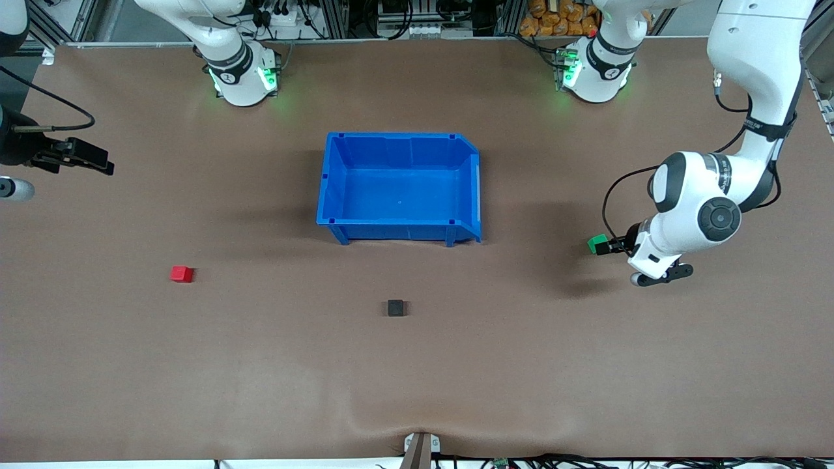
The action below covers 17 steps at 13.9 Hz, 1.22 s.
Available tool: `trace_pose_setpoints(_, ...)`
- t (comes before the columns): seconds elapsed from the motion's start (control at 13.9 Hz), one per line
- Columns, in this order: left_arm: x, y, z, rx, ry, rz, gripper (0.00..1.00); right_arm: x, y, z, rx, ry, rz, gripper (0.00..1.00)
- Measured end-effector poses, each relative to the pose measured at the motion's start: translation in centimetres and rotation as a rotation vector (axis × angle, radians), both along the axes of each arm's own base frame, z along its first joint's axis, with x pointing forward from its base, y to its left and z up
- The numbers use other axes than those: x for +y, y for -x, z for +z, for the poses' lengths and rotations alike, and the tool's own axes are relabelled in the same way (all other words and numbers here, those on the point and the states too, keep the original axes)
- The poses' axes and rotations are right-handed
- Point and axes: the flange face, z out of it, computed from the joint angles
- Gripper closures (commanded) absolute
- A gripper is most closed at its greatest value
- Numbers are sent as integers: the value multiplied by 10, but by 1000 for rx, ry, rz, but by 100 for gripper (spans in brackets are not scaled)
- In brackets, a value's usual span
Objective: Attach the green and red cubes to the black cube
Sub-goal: 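Lower the left gripper and grasp the green cube, then carry the green cube with the left gripper beside the black cube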
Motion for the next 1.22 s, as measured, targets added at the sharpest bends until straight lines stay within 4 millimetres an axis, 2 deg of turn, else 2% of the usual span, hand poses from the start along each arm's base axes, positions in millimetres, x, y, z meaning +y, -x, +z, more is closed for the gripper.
trace_pose_setpoints(0.43,1,2,-27,25,6,4,33,-1,0,0,1,0,-1,0)
trace_pose_setpoints(0.72,9,2,-37,33,3,48,40,-1,-4,-8,14,-1,-2,0)
trace_pose_setpoints(1.01,8,3,-42,38,2,64,57,-5,-6,-14,26,-2,-8,0)
trace_pose_setpoints(1.22,8,3,-45,42,0,75,84,-9,-11,-23,37,-3,-16,0)
